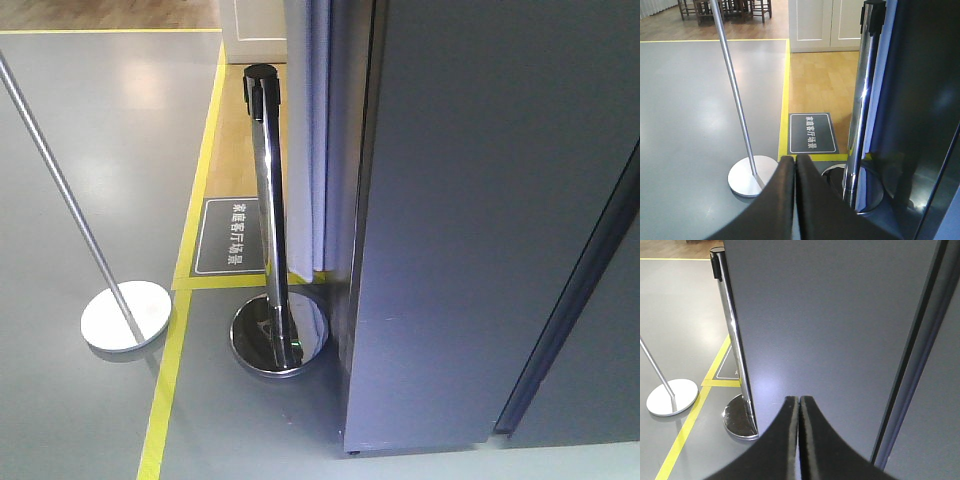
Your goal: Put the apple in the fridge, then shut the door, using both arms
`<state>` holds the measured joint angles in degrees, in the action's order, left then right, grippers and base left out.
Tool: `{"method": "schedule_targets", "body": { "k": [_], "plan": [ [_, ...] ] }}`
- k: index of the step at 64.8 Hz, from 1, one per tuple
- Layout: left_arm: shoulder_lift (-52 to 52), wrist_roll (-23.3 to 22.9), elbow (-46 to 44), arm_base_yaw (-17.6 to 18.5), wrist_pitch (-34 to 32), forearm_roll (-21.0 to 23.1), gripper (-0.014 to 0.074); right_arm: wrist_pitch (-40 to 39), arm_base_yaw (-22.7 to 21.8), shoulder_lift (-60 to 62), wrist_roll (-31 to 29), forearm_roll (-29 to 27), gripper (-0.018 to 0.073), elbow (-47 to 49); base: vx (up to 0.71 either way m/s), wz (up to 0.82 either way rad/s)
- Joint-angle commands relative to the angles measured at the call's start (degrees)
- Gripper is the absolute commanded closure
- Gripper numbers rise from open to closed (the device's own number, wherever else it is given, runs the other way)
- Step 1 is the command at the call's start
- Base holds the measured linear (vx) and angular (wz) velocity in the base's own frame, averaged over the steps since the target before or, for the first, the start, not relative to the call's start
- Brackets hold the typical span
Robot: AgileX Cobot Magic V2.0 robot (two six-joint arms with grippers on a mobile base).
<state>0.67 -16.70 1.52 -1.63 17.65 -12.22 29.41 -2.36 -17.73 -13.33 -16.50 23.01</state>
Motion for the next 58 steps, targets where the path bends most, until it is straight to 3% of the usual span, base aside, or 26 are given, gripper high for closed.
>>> {"method": "schedule_targets", "body": {
  "k": [1,58],
  "plan": [
    [0.88,-0.57,1.14,0.19,-3.68,0.23,0.0601,-4.00,-0.11,-0.49,-0.33,-0.33,0.0568,1.43,0.00,0.00],
    [0.83,-0.57,1.15,0.19,-3.68,0.23,0.0601,-4.05,-0.11,-0.49,-0.50,0.03,0.0568,1.43,0.00,0.00]
  ]
}}
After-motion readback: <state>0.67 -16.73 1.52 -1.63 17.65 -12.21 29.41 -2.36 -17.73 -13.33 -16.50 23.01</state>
